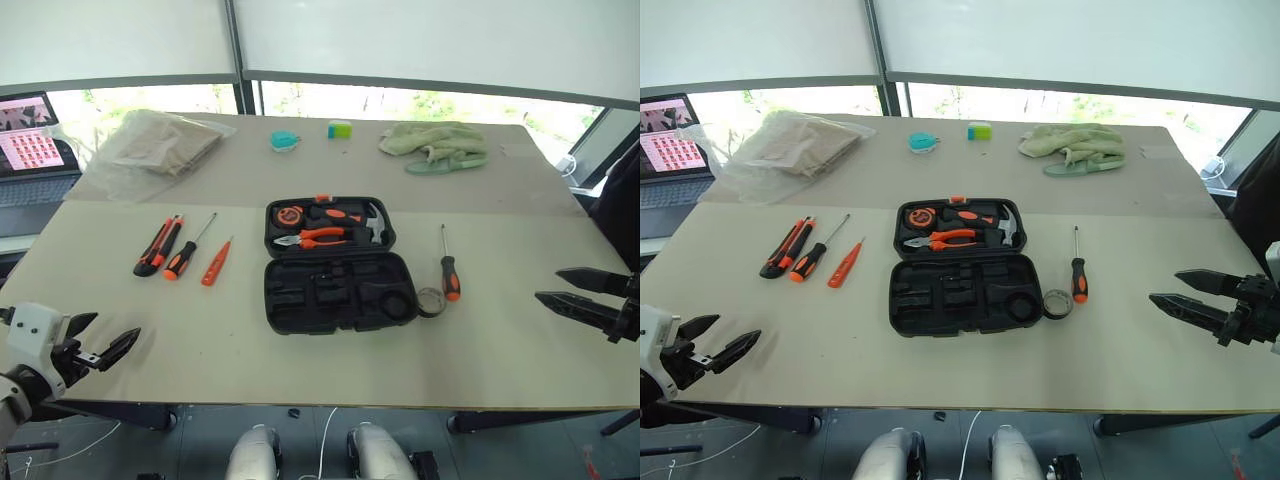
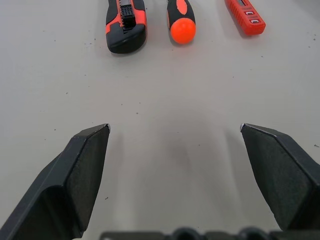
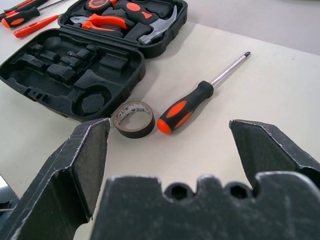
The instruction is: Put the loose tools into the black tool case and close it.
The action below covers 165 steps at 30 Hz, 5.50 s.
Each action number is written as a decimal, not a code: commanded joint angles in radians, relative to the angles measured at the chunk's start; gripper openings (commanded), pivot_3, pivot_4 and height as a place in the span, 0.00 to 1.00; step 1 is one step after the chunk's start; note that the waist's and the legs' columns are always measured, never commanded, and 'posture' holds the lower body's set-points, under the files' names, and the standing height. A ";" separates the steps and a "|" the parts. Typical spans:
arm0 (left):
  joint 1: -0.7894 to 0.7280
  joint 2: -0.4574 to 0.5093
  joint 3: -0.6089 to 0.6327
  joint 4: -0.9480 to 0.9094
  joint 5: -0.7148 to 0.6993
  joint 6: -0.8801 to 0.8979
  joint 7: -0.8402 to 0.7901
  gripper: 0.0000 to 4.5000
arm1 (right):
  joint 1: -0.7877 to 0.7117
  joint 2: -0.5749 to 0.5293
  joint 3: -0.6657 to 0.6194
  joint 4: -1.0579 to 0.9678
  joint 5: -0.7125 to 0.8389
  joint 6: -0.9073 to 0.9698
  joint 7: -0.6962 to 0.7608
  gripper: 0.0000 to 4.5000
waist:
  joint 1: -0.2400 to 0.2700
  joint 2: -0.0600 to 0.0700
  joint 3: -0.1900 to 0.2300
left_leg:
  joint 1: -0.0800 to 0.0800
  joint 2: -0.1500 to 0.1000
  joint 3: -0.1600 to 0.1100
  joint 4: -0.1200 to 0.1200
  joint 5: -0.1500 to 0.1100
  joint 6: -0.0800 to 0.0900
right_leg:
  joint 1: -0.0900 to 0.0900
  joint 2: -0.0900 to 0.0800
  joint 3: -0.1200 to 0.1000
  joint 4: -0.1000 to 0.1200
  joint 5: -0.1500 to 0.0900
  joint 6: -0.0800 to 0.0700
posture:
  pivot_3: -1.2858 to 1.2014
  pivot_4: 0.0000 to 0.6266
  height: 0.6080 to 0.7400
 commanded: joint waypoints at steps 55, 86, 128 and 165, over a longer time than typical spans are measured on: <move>-1.070 -0.045 -0.499 0.445 0.129 0.328 0.102 0.20 | -0.211 0.031 0.119 -0.705 0.392 0.211 -0.354 1.00 | 0.027 -0.006 0.004 | -0.017 -0.001 -0.015 0.013 0.000 0.001 | -0.003 0.001 -0.011 0.005 0.000 0.005 | 0.52 0.24 1.00; -1.319 -0.297 -1.030 0.753 0.572 -0.322 -0.377 0.20 | 0.083 0.085 -0.014 -0.862 0.417 0.206 -0.574 1.00 | 0.028 -0.003 0.003 | -0.026 -0.005 -0.029 0.023 0.001 0.003 | 0.001 0.001 -0.018 0.005 0.001 0.007 | 0.52 0.24 1.00; -1.363 -0.408 -1.077 0.920 0.688 -0.461 -0.434 0.01 | 0.080 0.112 0.068 -0.826 0.364 0.189 -0.607 1.00 | 0.029 -0.003 0.002 | -0.028 -0.005 -0.031 0.025 0.001 0.003 | 0.001 0.001 -0.019 0.006 0.001 0.008 | 0.52 0.24 1.00; -1.258 -0.126 -0.716 0.148 -0.079 0.331 -0.706 0.98 | 0.093 0.188 0.048 -0.503 0.156 0.305 -0.800 1.00 | 0.000 0.010 -0.002 | -0.014 -0.006 -0.034 0.026 0.002 0.005 | 0.016 0.001 -0.018 0.006 -0.001 0.007 | 0.52 0.24 1.00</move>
